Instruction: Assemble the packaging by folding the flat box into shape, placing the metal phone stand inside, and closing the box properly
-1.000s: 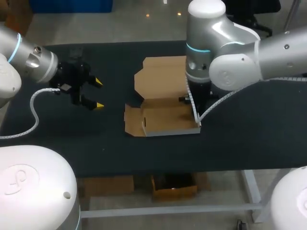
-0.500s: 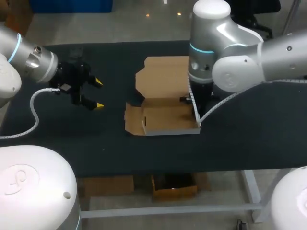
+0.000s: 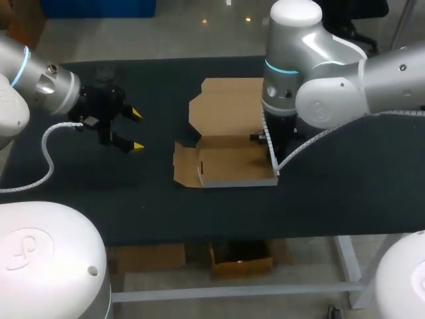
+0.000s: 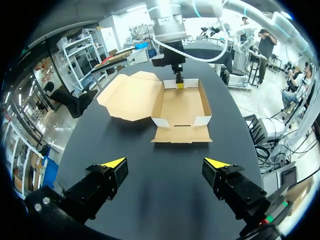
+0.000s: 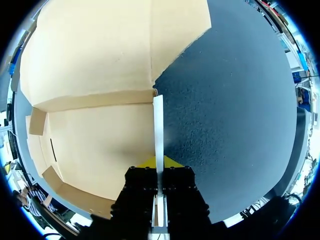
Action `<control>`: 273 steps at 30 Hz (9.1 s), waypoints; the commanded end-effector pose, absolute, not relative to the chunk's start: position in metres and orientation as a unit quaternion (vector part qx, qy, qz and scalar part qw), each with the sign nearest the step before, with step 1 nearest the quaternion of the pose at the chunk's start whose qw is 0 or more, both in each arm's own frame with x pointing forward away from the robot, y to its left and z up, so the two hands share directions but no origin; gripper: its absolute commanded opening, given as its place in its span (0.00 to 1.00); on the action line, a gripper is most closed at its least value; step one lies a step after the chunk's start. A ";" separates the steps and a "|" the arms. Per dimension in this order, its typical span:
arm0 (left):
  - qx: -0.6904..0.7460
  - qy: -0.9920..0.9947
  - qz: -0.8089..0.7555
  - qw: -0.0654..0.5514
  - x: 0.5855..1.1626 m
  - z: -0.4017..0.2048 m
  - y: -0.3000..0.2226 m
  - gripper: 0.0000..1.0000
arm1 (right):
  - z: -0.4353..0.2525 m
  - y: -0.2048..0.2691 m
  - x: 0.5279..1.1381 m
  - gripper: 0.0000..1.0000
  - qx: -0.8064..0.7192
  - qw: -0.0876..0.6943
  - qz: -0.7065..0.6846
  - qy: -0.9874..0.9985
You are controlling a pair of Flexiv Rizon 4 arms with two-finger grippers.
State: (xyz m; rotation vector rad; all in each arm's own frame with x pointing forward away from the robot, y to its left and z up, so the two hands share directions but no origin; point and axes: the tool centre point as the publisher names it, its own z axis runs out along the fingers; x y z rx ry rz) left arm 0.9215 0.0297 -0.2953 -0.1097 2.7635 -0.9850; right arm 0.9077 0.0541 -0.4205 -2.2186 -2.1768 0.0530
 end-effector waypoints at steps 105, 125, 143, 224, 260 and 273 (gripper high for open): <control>-0.699 0.695 -0.163 -0.026 0.898 -0.360 -0.115 0.00 | -0.420 0.054 0.908 0.00 -0.713 0.018 0.017 -0.700; -0.718 0.666 -0.195 -0.051 0.894 -0.339 -0.068 0.57 | -0.420 0.054 0.908 0.00 -0.713 0.018 0.017 -0.700; -0.682 0.672 -0.232 -0.172 0.896 -0.359 -0.030 0.44 | -0.420 0.054 0.908 0.00 -0.713 0.018 0.017 -0.700; -0.657 0.708 -0.208 -0.151 0.893 -0.371 -0.144 0.44 | -0.420 0.054 0.908 0.00 -0.713 0.018 0.017 -0.700; -0.739 0.669 -0.084 -0.008 0.911 -0.399 -0.129 0.23 | -0.420 0.054 0.908 0.00 -0.713 0.018 0.017 -0.700; -0.747 0.663 -0.058 0.004 0.916 -0.405 -0.122 0.20 | -0.420 0.054 0.908 0.00 -0.713 0.018 0.017 -0.700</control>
